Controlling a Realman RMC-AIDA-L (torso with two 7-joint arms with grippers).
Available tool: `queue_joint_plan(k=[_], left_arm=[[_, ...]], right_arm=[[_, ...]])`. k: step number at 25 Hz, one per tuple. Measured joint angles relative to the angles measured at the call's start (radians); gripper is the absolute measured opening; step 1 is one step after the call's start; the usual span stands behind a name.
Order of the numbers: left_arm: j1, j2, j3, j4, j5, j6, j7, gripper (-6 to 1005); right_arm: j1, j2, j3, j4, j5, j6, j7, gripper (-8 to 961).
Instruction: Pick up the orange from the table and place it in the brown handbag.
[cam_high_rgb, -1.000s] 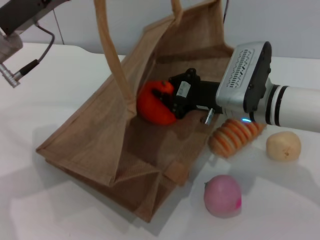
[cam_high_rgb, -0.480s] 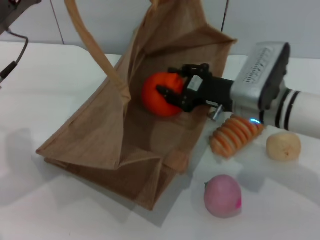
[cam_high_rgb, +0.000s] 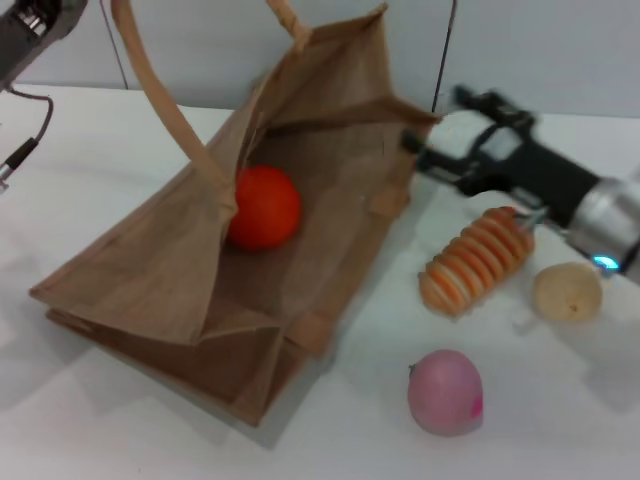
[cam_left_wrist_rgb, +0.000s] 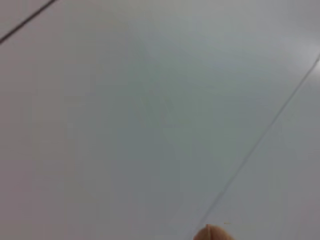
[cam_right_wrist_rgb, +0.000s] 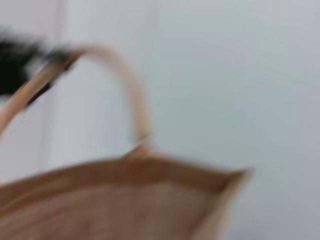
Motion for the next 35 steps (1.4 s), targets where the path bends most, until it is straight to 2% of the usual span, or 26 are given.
queue_joint_plan(k=[1, 2, 3, 6, 7, 14, 19, 20, 23, 26, 35], left_arm=[[0.001, -0.002, -0.001, -0.002, 0.0, 0.015, 0.009, 127], [0.003, -0.003, -0.002, -0.007, 0.0, 0.036, 0.02, 127], [0.003, -0.004, -0.004, -0.013, 0.0, 0.054, 0.033, 127], [0.003, -0.003, 0.0, -0.023, 0.005, 0.102, 0.065, 127], [0.001, -0.003, 0.003, -0.024, 0.013, 0.124, 0.071, 127], [-0.004, -0.007, 0.001, -0.031, 0.025, 0.184, 0.112, 281], [-0.009, -0.015, -0.013, -0.079, 0.0, 0.236, 0.236, 535], [-0.01, -0.02, -0.015, -0.084, -0.011, 0.251, 0.269, 534], [-0.002, -0.058, -0.016, -0.09, -0.089, 0.321, 0.42, 532], [0.009, -0.082, -0.016, -0.104, -0.167, 0.356, 0.59, 530], [0.011, -0.085, -0.015, -0.237, -0.348, 0.367, 1.024, 526]], right_arm=[[-0.018, 0.0, 0.036, -0.011, 0.0, -0.027, 0.0, 757], [-0.056, 0.0, 0.114, -0.029, 0.0, -0.076, -0.004, 783], [-0.056, 0.0, 0.114, -0.029, 0.0, -0.076, -0.004, 810], [-0.097, 0.0, 0.202, -0.041, 0.0, -0.126, -0.01, 890], [-0.105, 0.0, 0.224, -0.045, 0.0, -0.137, -0.01, 889], [-0.131, 0.003, 0.298, -0.053, 0.002, -0.153, -0.011, 886], [-0.151, 0.005, 0.319, -0.059, 0.074, -0.14, -0.012, 885], [-0.157, 0.005, 0.32, -0.063, 0.104, -0.137, -0.014, 885], [-0.171, 0.008, 0.32, -0.074, 0.194, -0.119, -0.047, 885], [-0.184, 0.013, 0.32, -0.071, 0.28, -0.084, -0.106, 884], [-0.199, 0.017, 0.32, -0.065, 0.465, 0.002, -0.194, 883]])
